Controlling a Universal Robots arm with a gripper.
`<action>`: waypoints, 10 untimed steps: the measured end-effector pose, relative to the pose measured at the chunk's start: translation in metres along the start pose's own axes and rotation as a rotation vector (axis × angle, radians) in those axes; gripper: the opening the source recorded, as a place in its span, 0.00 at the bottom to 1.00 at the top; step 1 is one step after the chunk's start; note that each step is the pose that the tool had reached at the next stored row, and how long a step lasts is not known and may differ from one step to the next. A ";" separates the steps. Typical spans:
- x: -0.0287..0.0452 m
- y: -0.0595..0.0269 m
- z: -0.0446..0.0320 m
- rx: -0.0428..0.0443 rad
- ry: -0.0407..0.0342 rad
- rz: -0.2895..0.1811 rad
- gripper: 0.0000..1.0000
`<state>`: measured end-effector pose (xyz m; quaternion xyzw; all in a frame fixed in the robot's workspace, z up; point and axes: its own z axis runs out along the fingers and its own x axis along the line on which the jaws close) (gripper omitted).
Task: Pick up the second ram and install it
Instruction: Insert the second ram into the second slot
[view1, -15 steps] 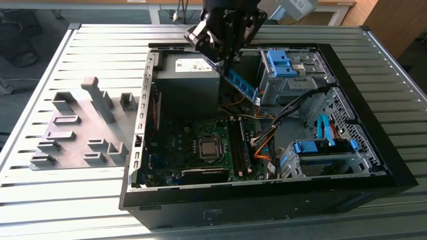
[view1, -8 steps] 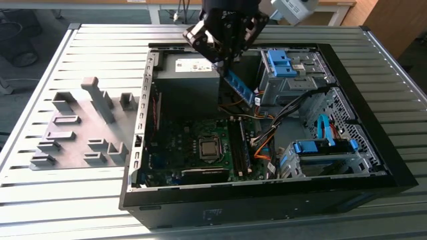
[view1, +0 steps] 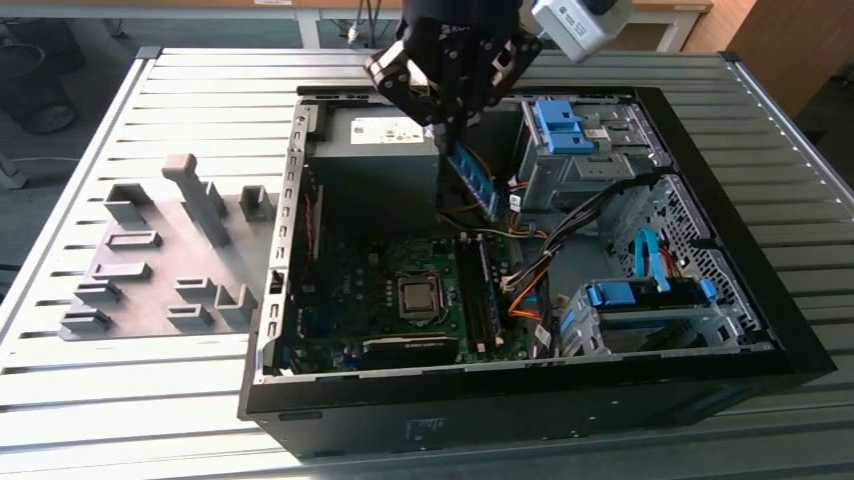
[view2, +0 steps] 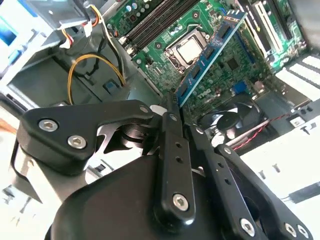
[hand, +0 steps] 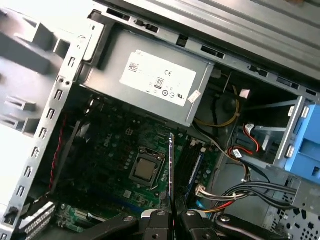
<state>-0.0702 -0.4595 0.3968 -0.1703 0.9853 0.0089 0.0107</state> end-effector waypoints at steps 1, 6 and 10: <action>0.0000 0.0000 0.0003 0.0004 -0.0001 0.015 0.14; 0.0000 0.0002 0.0021 0.0022 -0.0012 0.093 0.14; 0.0000 0.0003 0.0037 0.0038 -0.0022 0.158 0.14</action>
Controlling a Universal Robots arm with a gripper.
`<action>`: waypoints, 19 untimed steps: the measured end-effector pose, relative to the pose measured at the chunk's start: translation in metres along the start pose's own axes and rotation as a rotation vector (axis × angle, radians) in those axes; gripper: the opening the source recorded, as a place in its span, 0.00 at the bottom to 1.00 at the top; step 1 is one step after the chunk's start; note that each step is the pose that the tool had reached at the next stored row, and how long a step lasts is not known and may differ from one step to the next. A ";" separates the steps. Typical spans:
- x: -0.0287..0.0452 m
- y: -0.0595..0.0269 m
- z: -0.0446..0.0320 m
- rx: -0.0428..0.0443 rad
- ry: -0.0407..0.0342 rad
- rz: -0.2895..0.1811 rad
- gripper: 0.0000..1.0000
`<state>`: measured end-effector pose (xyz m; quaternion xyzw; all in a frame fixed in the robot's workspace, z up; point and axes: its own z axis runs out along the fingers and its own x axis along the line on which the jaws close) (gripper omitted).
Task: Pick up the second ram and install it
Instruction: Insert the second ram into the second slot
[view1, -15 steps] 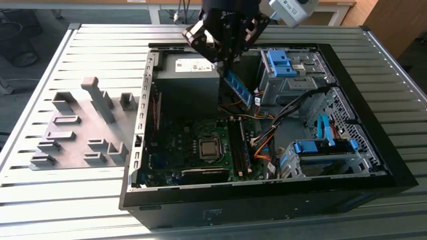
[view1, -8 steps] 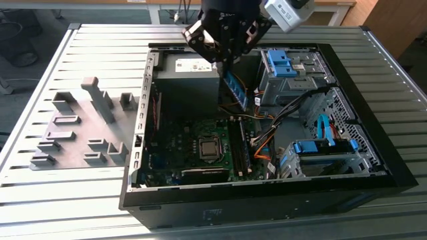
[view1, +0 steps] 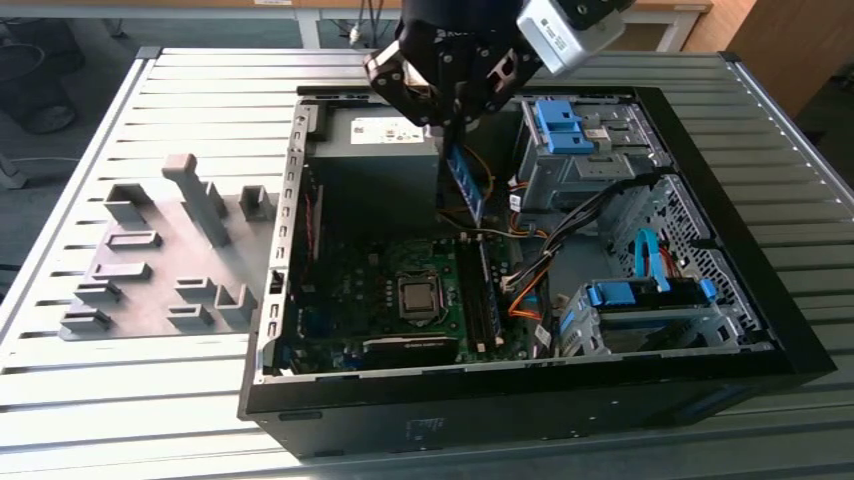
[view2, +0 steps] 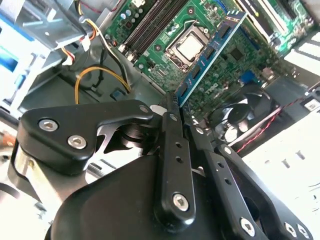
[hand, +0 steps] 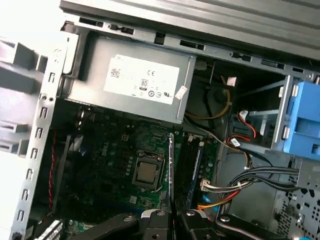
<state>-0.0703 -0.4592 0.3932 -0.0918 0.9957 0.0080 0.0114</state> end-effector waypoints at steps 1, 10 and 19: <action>0.0000 0.0000 0.0004 0.0004 -0.0002 0.016 0.14; -0.0001 0.0002 0.0028 0.0034 -0.0019 0.140 0.14; -0.0001 0.0002 0.0052 0.0036 -0.0023 0.142 0.14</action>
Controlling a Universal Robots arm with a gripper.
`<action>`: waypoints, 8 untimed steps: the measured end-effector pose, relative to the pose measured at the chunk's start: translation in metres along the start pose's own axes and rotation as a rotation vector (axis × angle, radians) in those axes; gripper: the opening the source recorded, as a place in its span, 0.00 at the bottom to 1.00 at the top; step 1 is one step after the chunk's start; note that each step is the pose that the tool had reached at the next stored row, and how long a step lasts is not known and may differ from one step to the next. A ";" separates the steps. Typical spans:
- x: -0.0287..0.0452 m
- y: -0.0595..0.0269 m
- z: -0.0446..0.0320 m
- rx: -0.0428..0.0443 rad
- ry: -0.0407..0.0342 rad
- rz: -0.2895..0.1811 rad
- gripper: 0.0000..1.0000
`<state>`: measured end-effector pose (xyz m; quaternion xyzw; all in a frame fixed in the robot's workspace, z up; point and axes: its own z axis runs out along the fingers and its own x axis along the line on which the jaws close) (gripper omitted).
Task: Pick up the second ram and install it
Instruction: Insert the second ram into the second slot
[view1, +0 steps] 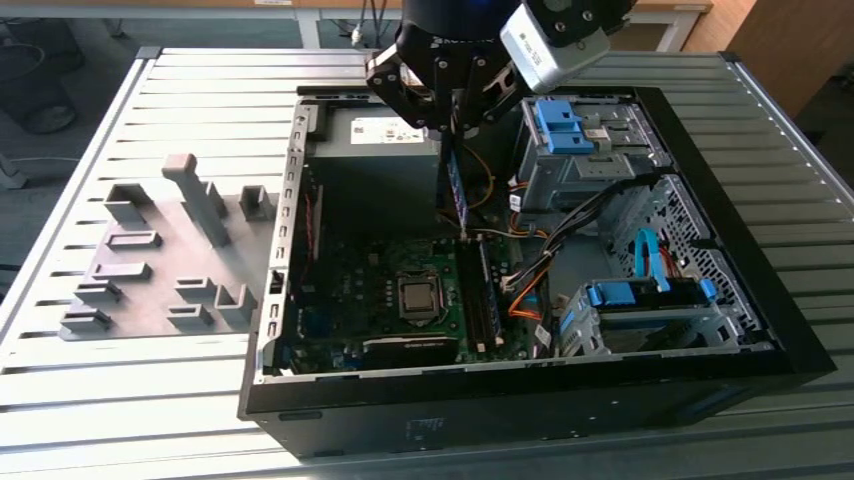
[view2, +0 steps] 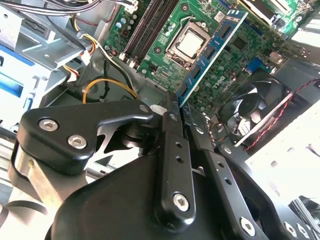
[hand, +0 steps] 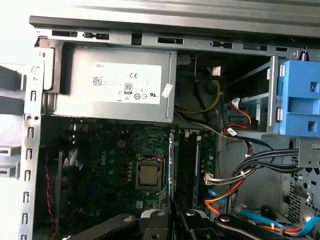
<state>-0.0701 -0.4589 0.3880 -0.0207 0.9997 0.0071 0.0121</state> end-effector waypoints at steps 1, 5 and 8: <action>0.0000 0.0000 0.0010 -0.0001 -0.0007 0.000 0.14; 0.0001 0.0000 0.0038 0.0002 -0.0022 0.000 0.14; 0.0001 -0.0001 0.0050 0.0002 -0.0022 0.000 0.14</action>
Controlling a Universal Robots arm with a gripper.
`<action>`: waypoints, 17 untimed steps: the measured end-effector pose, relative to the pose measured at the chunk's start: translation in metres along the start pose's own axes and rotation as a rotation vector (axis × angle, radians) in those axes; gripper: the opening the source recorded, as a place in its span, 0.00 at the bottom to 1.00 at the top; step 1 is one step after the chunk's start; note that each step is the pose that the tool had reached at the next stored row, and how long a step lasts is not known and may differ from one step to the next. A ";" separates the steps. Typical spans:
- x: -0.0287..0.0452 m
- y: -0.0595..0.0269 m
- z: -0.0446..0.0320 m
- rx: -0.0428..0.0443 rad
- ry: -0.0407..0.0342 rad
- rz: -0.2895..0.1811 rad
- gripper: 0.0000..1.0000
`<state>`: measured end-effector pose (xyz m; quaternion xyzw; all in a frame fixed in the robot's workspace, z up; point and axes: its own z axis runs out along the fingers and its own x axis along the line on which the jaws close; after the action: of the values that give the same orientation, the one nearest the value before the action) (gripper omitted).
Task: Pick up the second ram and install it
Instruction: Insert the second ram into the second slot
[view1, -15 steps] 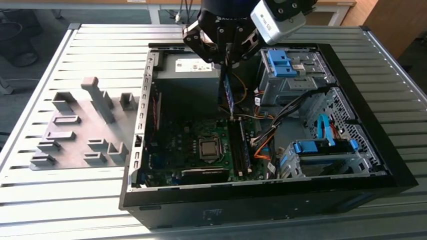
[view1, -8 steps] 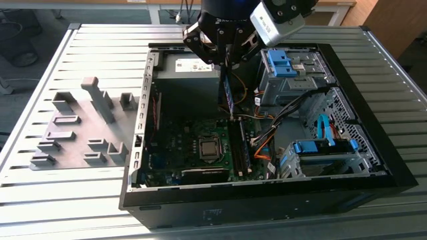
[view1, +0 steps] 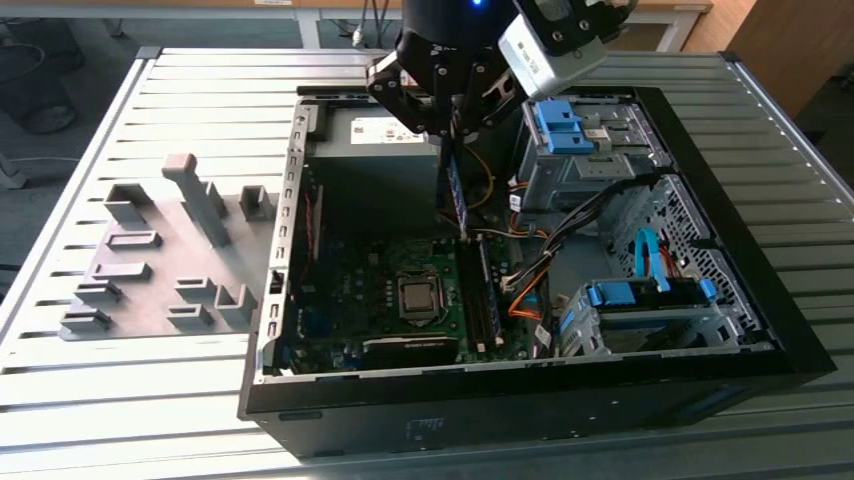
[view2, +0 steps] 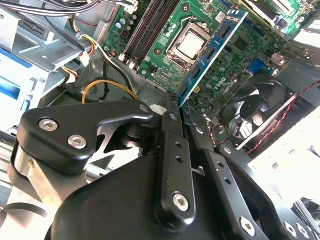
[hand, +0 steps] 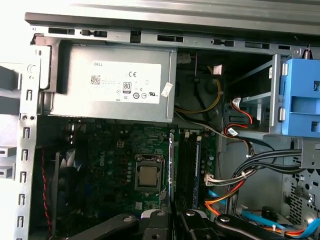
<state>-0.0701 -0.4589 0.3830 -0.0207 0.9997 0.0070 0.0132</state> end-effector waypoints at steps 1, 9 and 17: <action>0.0000 0.0000 0.0003 -0.0001 0.0000 0.000 0.14; 0.0001 0.0000 0.0028 -0.0001 0.0000 0.000 0.14; 0.0001 -0.0001 0.0049 -0.0001 0.0000 0.000 0.14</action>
<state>-0.0701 -0.4589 0.3780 -0.0207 0.9997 0.0071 0.0132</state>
